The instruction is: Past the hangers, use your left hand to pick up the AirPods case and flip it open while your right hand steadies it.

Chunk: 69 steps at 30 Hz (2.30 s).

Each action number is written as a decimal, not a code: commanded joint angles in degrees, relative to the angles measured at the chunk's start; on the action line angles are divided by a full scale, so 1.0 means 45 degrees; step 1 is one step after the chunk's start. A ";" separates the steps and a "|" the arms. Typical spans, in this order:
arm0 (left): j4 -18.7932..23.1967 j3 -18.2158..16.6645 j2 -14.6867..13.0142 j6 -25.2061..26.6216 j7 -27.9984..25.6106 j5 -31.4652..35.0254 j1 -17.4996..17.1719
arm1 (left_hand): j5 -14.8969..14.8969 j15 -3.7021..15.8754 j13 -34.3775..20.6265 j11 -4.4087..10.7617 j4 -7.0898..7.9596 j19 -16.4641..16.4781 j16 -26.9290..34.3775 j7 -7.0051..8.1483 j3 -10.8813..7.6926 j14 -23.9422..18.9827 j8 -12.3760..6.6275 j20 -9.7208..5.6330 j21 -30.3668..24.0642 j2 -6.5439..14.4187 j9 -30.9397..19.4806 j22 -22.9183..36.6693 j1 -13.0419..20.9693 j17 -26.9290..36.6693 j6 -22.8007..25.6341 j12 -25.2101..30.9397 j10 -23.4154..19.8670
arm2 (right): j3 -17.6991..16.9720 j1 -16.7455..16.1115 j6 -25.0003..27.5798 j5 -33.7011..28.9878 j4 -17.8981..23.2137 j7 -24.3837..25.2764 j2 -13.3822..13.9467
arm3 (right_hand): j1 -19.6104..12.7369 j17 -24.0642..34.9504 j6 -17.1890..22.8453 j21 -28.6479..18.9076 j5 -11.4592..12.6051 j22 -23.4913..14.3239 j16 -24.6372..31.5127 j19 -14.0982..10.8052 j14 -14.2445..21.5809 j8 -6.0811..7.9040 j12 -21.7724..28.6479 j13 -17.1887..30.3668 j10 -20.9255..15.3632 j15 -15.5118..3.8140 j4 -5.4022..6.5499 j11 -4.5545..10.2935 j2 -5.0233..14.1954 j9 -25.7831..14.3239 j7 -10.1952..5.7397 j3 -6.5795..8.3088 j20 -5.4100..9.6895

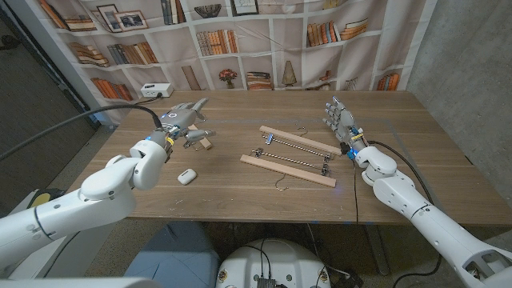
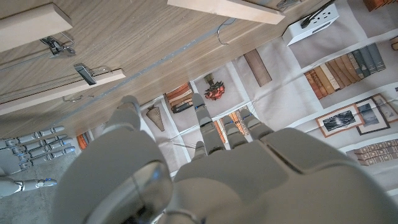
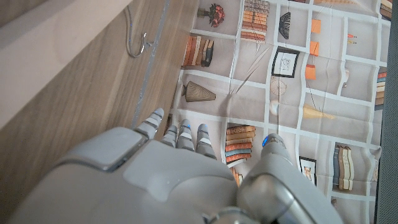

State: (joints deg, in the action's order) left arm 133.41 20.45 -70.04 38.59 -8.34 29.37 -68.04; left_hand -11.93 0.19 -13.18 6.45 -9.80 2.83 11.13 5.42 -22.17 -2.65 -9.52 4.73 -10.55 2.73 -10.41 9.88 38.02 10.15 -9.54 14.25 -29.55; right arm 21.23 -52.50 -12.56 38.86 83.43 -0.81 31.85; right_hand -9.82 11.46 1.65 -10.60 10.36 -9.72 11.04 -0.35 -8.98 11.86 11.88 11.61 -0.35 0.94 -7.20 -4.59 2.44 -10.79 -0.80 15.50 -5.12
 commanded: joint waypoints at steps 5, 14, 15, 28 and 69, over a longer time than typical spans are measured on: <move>0.0845 0.0025 -0.0599 0.0852 0.1393 0.0278 -0.0036 | -0.0535 -0.0184 -0.0136 -0.0100 -0.0037 -0.0298 -0.0098 -0.0160 -0.0563 0.0294 -0.0117 0.0204 0.0007 0.0332 -0.0015 0.0007 0.0642 0.0025 -0.0727 -0.0152 0.0349 | 0.0069 -0.0047 0.0019 -0.0008 -0.0022 0.0031 -0.0068 | -0.0169 0.0036 -0.0025 -0.0051 -0.0014 -0.0027 0.0120 0.0050 -0.0061 -0.0054 0.0053 0.0015 -0.0016 0.0026 -0.0044 -0.0069 0.0091 -0.0045 -0.0072 0.0057 -0.0023; 0.1126 -0.0173 -0.0939 0.1228 0.1696 0.0119 -0.0189 | -0.1165 -0.0233 -0.0245 -0.0235 -0.0038 -0.0415 -0.0007 -0.0474 -0.0975 0.0252 -0.0121 0.0386 -0.0026 0.0369 -0.0011 0.0005 0.1032 0.0036 -0.1476 0.0019 -0.0139 | 0.0076 -0.0084 0.0023 -0.0009 0.0026 0.0070 -0.0081 | -0.0227 0.0033 -0.0024 -0.0052 -0.0016 -0.0027 0.0123 0.0054 -0.0058 -0.0059 0.0053 0.0015 -0.0018 0.0025 -0.0062 -0.0070 0.0154 -0.0046 -0.0074 0.0098 -0.0014; 0.1184 -0.0104 -0.0926 0.1378 0.1807 0.0177 -0.0121 | -0.1217 -0.0226 -0.0256 -0.0217 -0.0029 -0.0422 0.0002 -0.0534 -0.1001 0.0236 -0.0146 0.0393 -0.0029 0.0363 -0.0010 0.0006 0.1046 0.0038 -0.1463 0.0059 -0.0250 | 0.0081 -0.0081 0.0013 0.0009 0.0002 0.0048 -0.0098 | -0.0233 0.0033 -0.0027 -0.0053 -0.0016 -0.0026 0.0122 0.0053 -0.0062 -0.0061 0.0051 0.0015 -0.0014 0.0022 -0.0064 -0.0069 0.0160 -0.0046 -0.0075 0.0102 -0.0014; 0.1488 0.0215 -0.1294 0.2019 0.2439 0.0178 0.0073 | -0.1074 -0.0530 -0.0419 -0.0326 0.0338 -0.0491 -0.0013 -0.0697 -0.0526 0.0417 -0.0226 0.0515 -0.0064 -0.0388 -0.0001 0.0021 0.0106 0.0063 -0.1638 -0.0128 0.0195 | 0.0136 -0.0081 0.0132 -0.0072 0.0087 0.0126 -0.0053 | -0.0315 0.0028 -0.0049 -0.0055 -0.0019 -0.0026 0.0120 0.0058 -0.0073 -0.0077 0.0048 0.0017 -0.0010 0.0022 -0.0094 -0.0072 0.0228 -0.0048 -0.0072 0.0153 -0.0008; 0.1749 -0.2412 -0.4208 0.2117 -0.0946 -0.2562 -0.3749 | -0.0849 -0.0469 -0.0579 -0.0298 0.0234 -0.0447 -0.0003 -0.0830 -0.0682 0.0480 -0.0476 0.0523 -0.0107 -0.0399 0.0010 0.0024 0.0026 0.0034 -0.0718 -0.0029 -0.0101 | 0.0317 -0.0136 0.0236 -0.0222 0.0385 0.0412 -0.0210 | -0.0450 0.0027 -0.0054 -0.0063 -0.0031 -0.0025 0.0127 0.0057 -0.0086 -0.0095 0.0045 0.0021 -0.0009 0.0018 -0.0151 -0.0070 0.0288 -0.0051 -0.0079 0.0209 -0.0001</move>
State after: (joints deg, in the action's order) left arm 141.90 13.17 -86.25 48.27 -9.24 21.28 -80.24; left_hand -15.88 -1.85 -15.58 5.20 -8.54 0.60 10.68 1.83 -24.81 -0.61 -11.53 6.55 -10.87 1.11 -10.42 9.88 38.37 10.12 -9.83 13.69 -29.20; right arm 22.48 -52.83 -11.49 38.10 84.68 0.48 31.15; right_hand -11.18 11.47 1.41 -10.60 10.36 -9.72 11.04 -0.36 -8.98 11.42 11.88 11.59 -0.36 0.94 -7.75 -4.58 3.80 -10.78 -1.02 16.05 -5.12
